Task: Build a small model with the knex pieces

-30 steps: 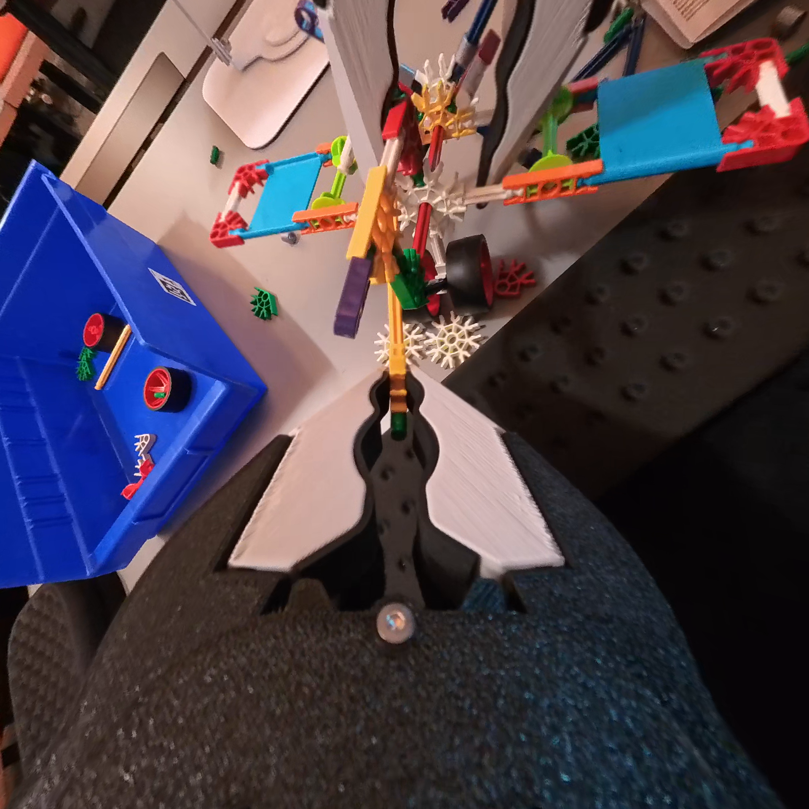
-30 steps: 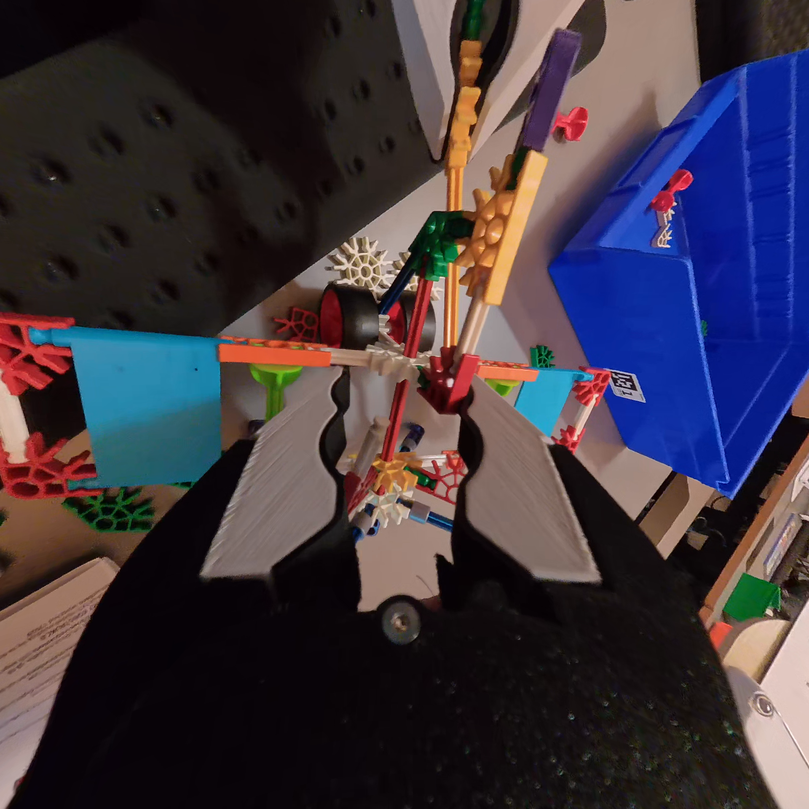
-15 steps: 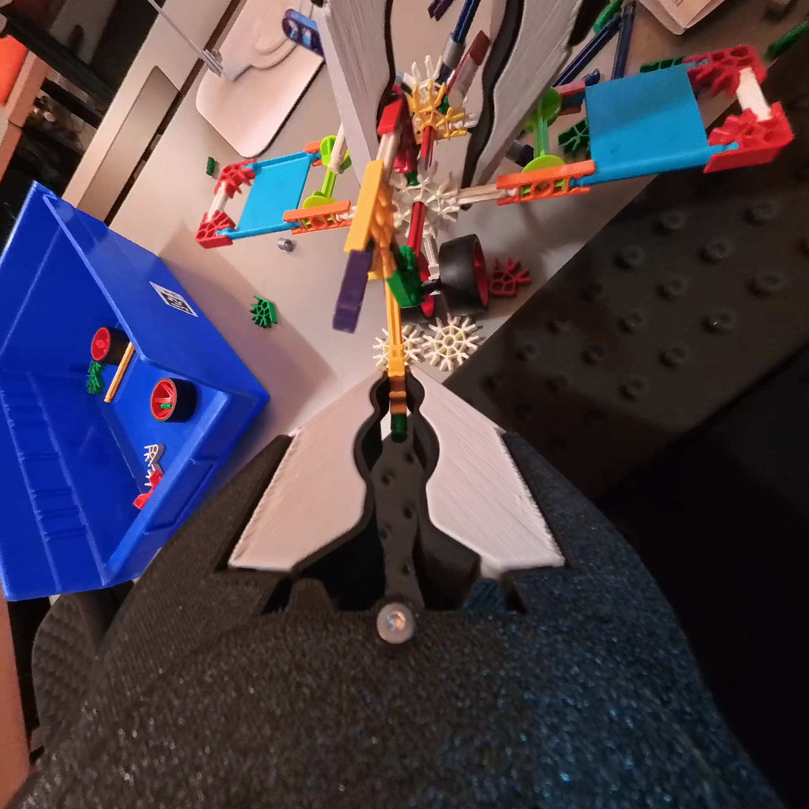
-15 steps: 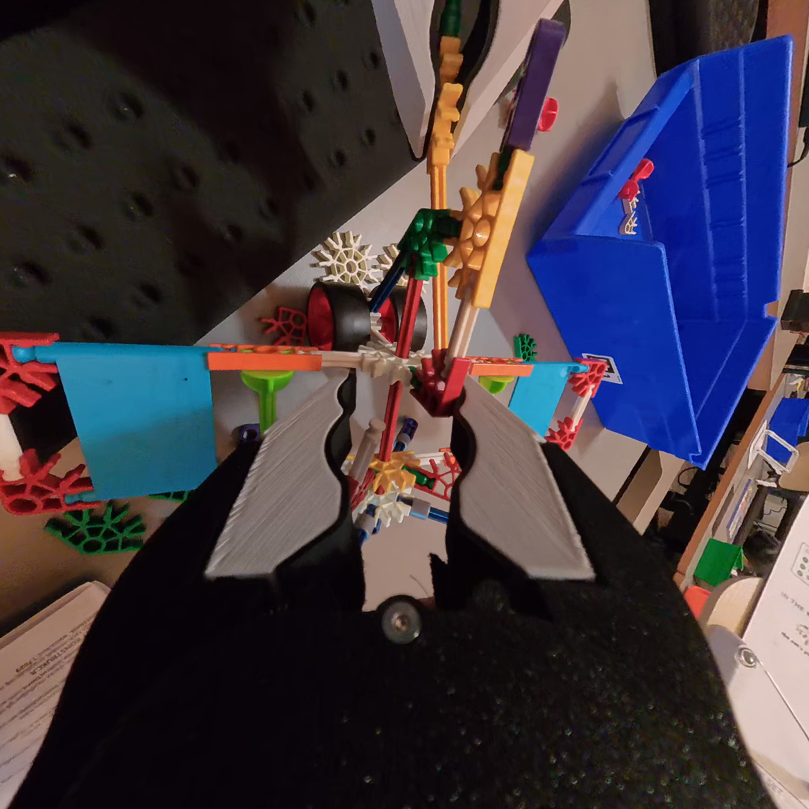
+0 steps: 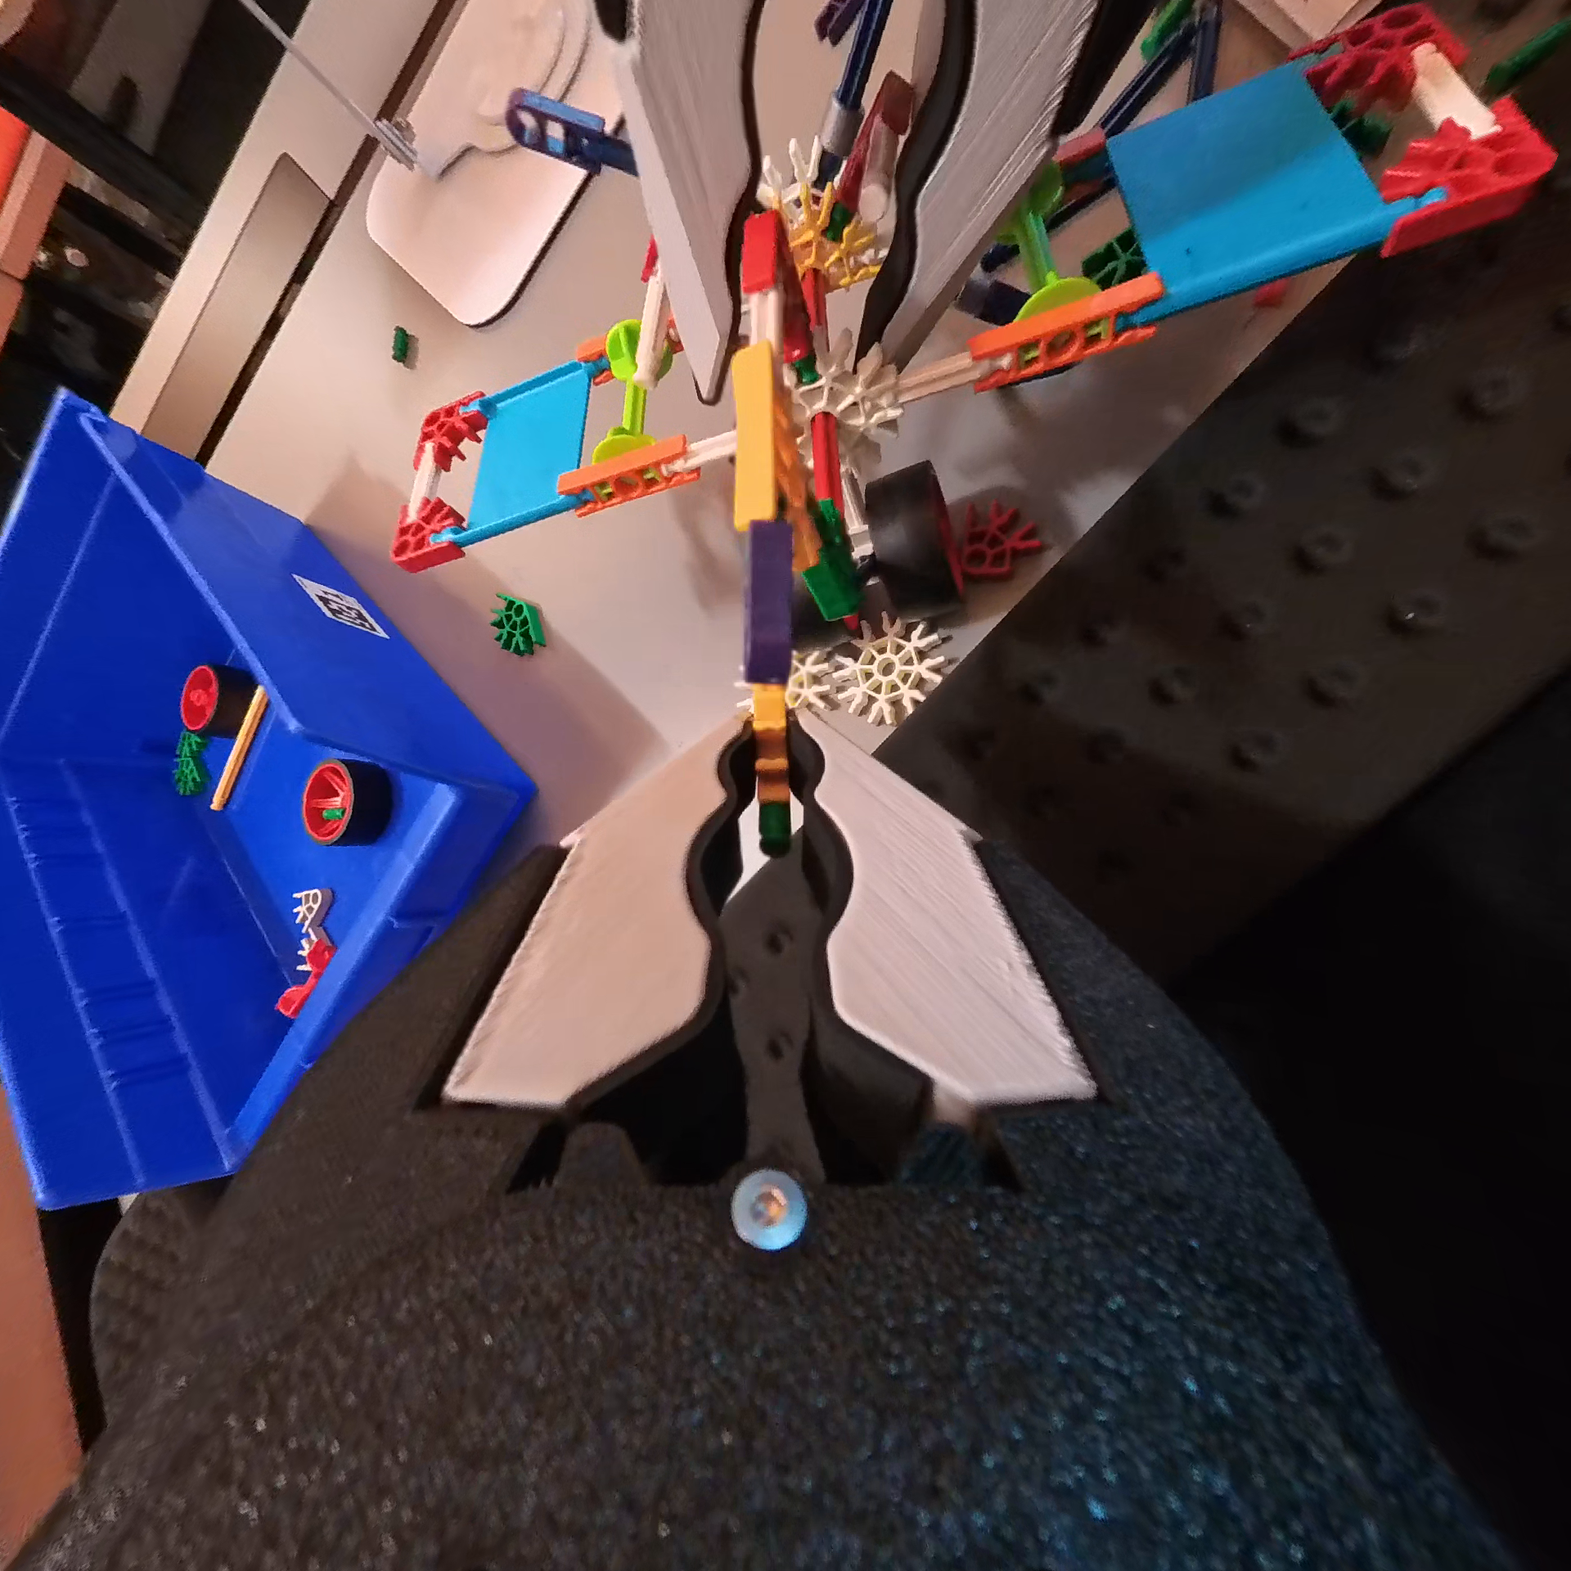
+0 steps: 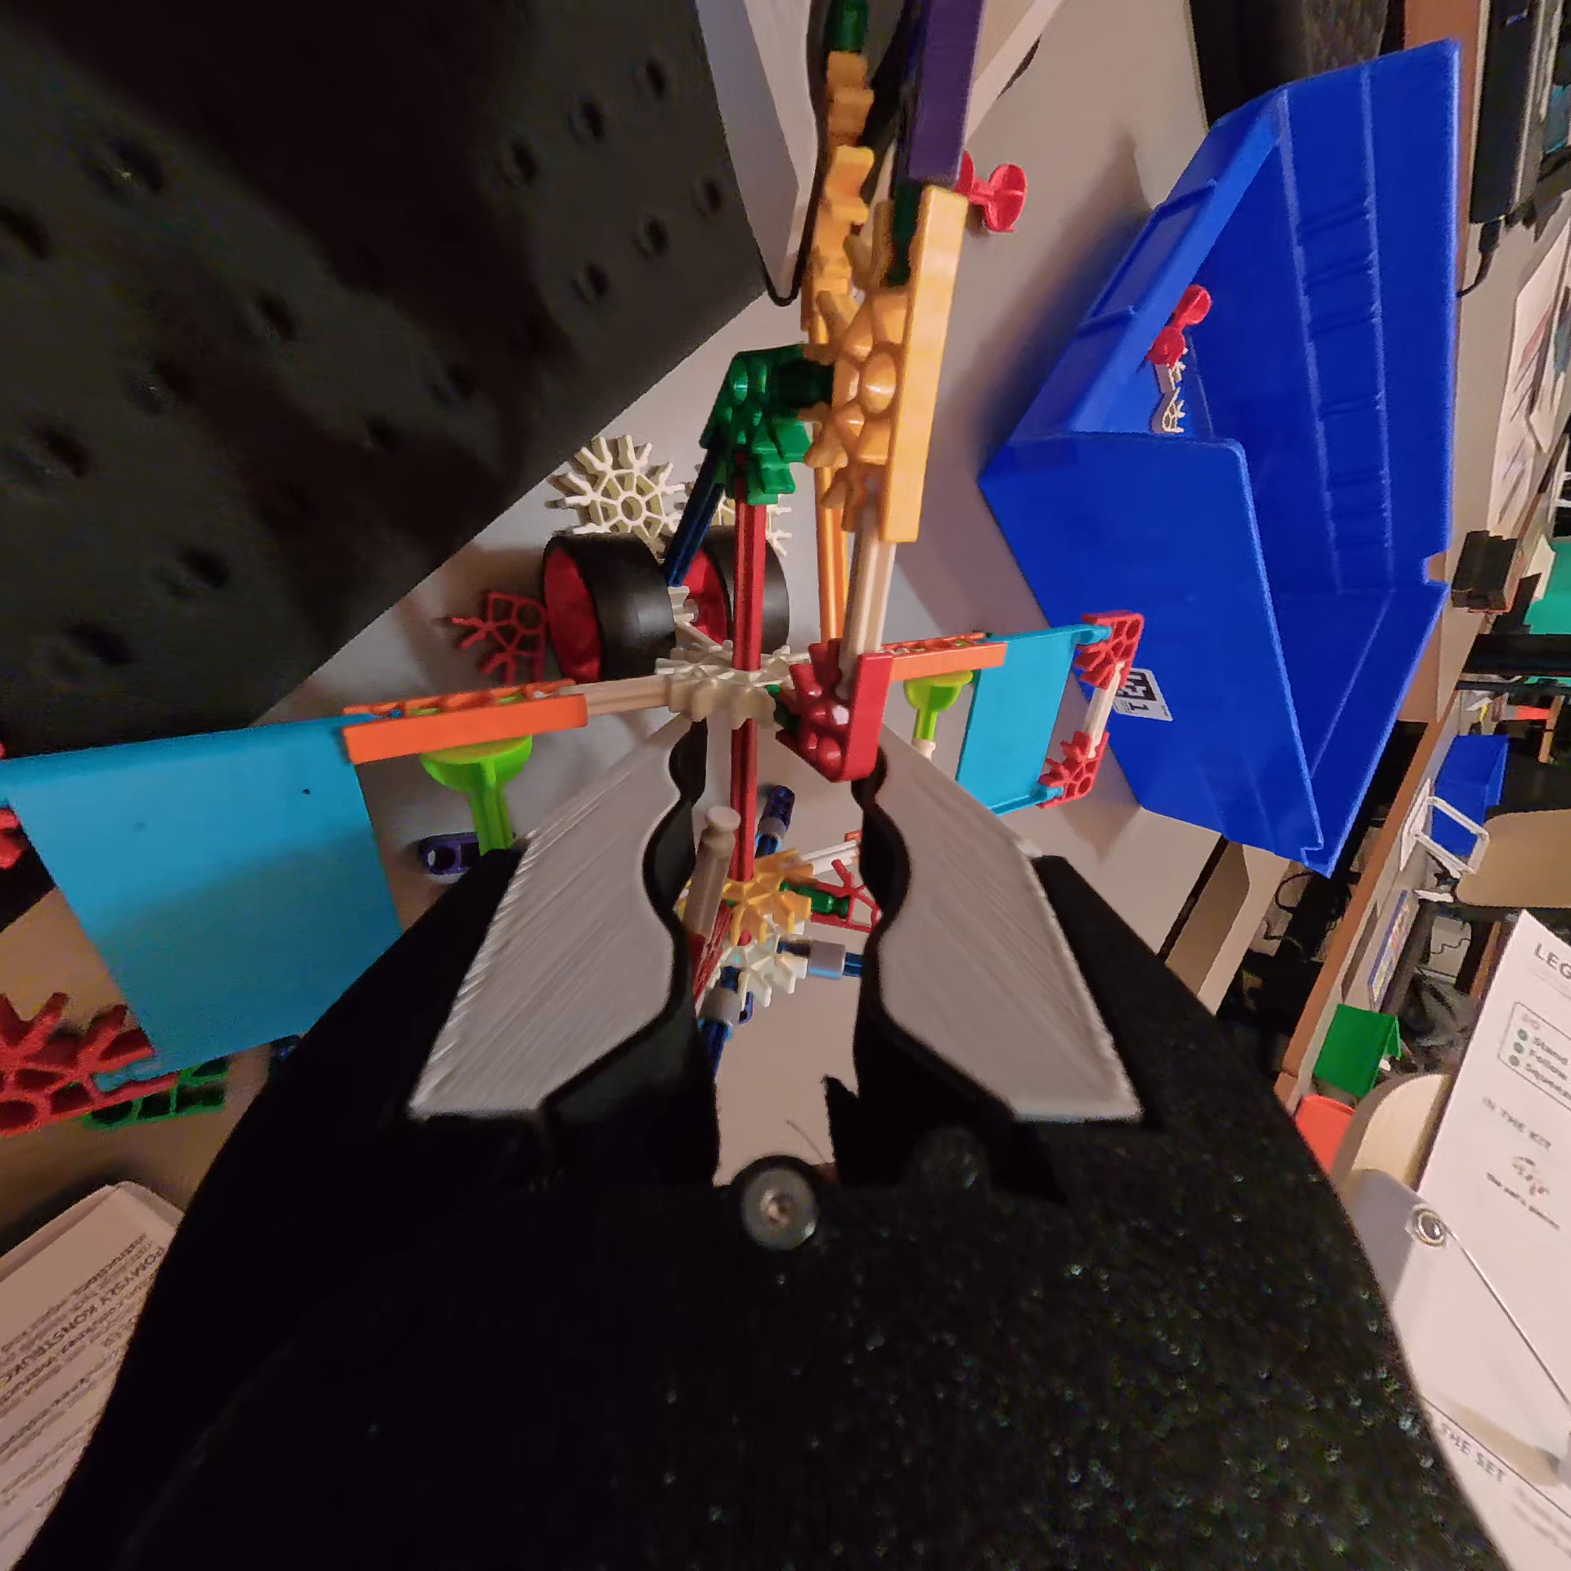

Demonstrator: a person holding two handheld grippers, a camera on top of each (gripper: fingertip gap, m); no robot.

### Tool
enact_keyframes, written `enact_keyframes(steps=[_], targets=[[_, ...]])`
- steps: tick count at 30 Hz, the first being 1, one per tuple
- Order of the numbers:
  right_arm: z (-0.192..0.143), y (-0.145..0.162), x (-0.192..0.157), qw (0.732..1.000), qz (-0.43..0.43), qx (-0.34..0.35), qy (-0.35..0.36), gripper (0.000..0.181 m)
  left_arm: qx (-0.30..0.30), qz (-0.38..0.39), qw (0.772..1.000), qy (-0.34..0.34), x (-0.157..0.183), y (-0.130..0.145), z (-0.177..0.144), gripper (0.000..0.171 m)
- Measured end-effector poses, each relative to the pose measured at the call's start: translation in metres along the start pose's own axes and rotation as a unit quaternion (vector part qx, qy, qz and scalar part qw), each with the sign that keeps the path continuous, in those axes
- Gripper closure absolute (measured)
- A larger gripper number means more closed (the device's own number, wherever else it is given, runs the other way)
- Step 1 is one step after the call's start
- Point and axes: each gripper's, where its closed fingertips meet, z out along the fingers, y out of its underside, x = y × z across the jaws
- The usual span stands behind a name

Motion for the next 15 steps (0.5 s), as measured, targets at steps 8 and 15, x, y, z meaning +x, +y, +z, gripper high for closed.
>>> enact_keyframes(steps=[8,15], targets=[[0.0004,-0.0014,0.0033,1.0,-0.004,0.007,0.007,0.145,0.0,-0.002,1.0,-0.001,-0.002,0.0019,-0.0043,0.166],[-0.0001,-0.0038,0.0023,1.0,-0.012,0.016,0.011,0.146,0.001,-0.005,1.0,0.0,-0.0006,0.003,-0.0057,0.166]])
